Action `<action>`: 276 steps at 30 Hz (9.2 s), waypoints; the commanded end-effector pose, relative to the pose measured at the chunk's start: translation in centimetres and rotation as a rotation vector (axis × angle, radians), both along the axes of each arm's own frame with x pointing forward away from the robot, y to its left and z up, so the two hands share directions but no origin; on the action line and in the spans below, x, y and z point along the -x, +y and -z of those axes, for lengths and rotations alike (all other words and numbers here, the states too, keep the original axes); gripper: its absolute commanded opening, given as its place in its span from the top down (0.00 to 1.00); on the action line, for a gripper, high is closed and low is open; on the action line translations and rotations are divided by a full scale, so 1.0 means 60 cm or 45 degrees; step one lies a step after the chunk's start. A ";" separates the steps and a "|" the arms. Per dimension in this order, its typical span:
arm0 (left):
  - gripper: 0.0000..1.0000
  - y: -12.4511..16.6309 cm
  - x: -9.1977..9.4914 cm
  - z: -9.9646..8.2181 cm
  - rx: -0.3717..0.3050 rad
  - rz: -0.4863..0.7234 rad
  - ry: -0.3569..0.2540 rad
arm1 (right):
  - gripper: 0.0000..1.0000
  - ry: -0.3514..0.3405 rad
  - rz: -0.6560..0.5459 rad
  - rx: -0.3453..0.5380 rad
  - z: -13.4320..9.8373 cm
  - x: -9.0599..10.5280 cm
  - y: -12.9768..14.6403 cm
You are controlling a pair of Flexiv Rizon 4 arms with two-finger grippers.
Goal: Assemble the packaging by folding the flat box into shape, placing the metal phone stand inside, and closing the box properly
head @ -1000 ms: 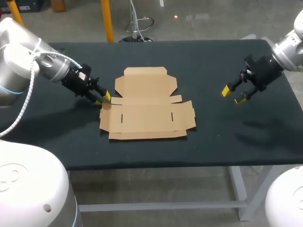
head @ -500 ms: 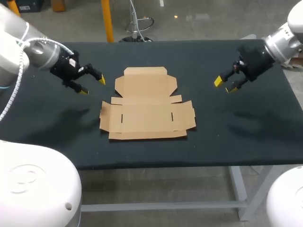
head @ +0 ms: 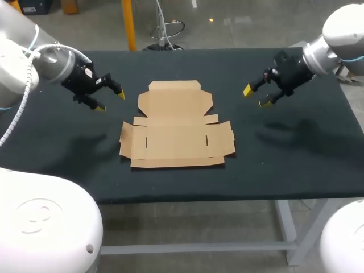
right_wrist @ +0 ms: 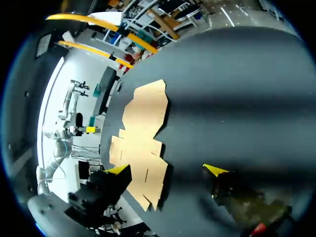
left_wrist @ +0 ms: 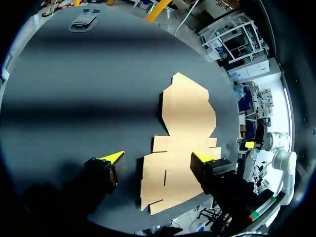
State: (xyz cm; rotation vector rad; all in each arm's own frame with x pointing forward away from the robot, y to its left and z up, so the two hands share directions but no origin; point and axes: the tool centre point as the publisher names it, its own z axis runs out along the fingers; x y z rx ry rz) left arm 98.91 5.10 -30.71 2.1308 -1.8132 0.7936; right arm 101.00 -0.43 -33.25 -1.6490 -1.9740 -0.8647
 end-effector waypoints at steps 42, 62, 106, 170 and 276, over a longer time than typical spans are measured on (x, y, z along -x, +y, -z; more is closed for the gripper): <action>1.00 -0.008 0.015 0.004 0.032 -0.117 0.021 | 1.00 0.135 0.266 0.029 0.011 0.007 0.026; 1.00 -0.036 0.005 0.069 -0.017 0.004 -0.158 | 1.00 0.139 0.261 0.031 0.044 0.006 0.048; 1.00 -0.030 -0.041 0.137 0.018 0.326 0.000 | 1.00 0.258 0.139 0.051 0.110 -0.005 0.118; 1.00 -0.037 -0.038 0.172 0.192 0.425 -0.044 | 1.00 0.194 0.015 -0.044 0.154 -0.022 0.175; 1.00 -0.201 -0.030 0.152 -0.206 0.246 -0.078 | 1.00 0.113 0.160 0.281 0.133 -0.003 0.267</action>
